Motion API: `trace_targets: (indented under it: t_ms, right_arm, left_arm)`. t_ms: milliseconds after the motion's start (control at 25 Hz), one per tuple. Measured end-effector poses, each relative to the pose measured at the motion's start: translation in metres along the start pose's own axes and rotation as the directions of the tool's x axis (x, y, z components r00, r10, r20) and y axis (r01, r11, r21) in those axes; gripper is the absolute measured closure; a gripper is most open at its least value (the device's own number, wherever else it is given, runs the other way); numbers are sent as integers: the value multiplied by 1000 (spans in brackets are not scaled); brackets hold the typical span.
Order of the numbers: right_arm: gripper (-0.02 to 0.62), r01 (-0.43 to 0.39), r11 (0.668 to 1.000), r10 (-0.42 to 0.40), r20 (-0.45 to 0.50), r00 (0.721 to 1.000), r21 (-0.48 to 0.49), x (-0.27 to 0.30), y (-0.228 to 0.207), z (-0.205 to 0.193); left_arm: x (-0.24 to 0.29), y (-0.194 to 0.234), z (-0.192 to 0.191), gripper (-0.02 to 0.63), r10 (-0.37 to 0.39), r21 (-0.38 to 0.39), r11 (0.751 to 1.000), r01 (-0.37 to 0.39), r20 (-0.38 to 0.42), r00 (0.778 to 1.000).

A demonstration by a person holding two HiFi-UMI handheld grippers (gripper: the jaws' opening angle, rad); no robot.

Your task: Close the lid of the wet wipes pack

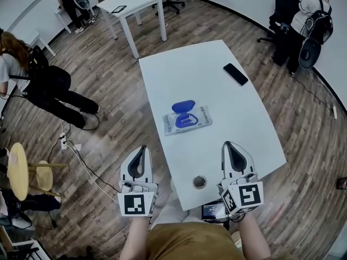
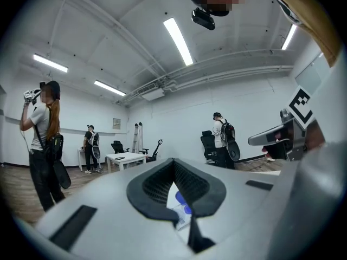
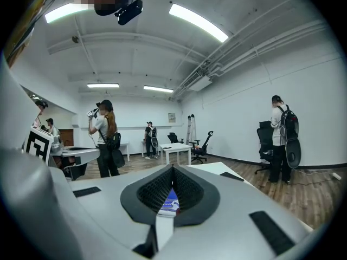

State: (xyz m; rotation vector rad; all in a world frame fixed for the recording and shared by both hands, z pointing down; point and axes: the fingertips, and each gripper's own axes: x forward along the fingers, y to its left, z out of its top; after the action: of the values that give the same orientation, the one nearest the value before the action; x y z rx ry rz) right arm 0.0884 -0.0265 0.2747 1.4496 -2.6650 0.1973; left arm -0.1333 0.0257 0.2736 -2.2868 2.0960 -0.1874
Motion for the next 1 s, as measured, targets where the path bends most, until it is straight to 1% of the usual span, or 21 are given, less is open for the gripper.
trace_targets:
  t_ms: [320, 520, 760, 1000]
  right_arm:
    - [592, -11, 1000, 11, -54, 998, -5, 31, 5, -20]
    - [592, -28, 1000, 28, -77, 997, -7, 51, 11, -28]
    - [592, -34, 999, 34, -96, 995, -7, 76, 13, -36]
    - [592, -34, 999, 32, -124, 992, -15, 101, 10, -49]
  left_arm:
    - [15, 0, -31, 601, -19, -28, 999, 18, -38, 999]
    - [23, 9, -42, 600, -13, -41, 999, 10, -58, 998]
    - [38, 23, -54, 600, -15, -39, 999, 12, -82, 996]
    - [58, 23, -70, 600, -32, -62, 998, 26, -101, 994]
